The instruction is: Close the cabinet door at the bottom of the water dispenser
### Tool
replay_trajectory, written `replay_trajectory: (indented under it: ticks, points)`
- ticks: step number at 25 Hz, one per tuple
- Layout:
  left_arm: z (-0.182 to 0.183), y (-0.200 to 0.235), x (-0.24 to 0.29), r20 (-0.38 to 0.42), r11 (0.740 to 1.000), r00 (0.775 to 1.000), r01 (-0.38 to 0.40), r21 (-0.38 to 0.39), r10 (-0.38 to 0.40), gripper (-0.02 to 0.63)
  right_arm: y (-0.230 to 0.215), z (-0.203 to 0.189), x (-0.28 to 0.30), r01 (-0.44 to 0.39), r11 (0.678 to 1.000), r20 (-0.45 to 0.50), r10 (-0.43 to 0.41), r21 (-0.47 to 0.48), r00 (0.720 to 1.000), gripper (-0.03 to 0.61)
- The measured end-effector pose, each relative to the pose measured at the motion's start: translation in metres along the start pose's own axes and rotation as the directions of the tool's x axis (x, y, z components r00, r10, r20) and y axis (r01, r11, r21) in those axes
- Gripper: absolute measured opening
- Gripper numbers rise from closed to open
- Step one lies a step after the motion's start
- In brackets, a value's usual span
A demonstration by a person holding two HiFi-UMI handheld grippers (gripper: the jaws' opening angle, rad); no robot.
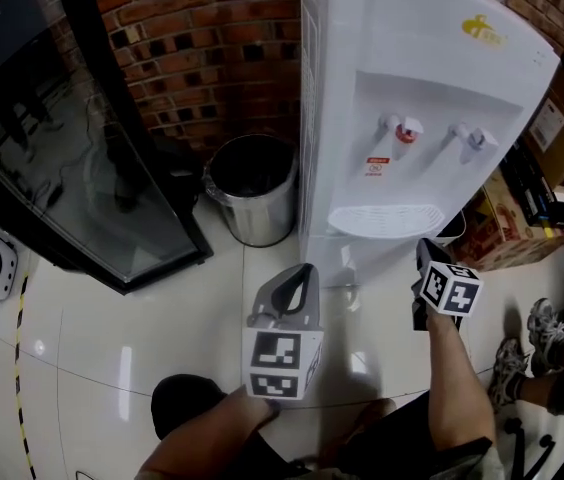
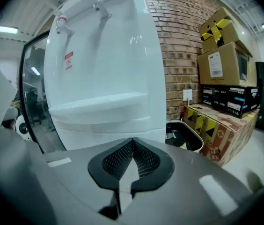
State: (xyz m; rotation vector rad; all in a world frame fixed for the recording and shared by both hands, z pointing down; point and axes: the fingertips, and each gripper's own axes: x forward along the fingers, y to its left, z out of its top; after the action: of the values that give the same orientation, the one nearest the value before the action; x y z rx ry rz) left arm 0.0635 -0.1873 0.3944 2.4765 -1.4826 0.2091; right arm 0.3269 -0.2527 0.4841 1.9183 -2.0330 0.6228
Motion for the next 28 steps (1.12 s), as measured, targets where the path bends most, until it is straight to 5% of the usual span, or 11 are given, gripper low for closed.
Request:
replay_trajectory:
  ticks: [3,8,14,21,28]
  points:
    - [0.012,-0.001,-0.013,0.016,1.0,1.0,0.015,0.021,-0.016,0.002,0.029,0.021,-0.027,-0.025,1.0,0.037,0.024,0.015,0.999,0.002]
    - [0.036,-0.005,-0.05,0.069,0.997,0.995,0.064,0.04,-0.067,0.002,0.098,0.043,-0.088,-0.045,0.994,0.112,0.056,-0.099,0.992,0.002]
    - [0.053,0.0,-0.119,0.091,0.988,0.987,0.126,0.091,-0.135,0.002,0.192,0.043,-0.166,-0.155,0.979,0.159,0.175,-0.129,0.972,0.0]
    - [0.031,0.029,-0.187,0.051,0.984,0.987,0.149,0.102,-0.155,0.002,0.277,0.005,-0.246,-0.231,0.956,0.137,0.257,-0.179,0.957,0.0]
    - [0.024,0.034,-0.226,0.048,0.965,0.975,0.205,0.167,-0.215,0.002,0.306,-0.007,-0.287,-0.162,0.973,0.209,0.194,-0.164,0.958,0.0]
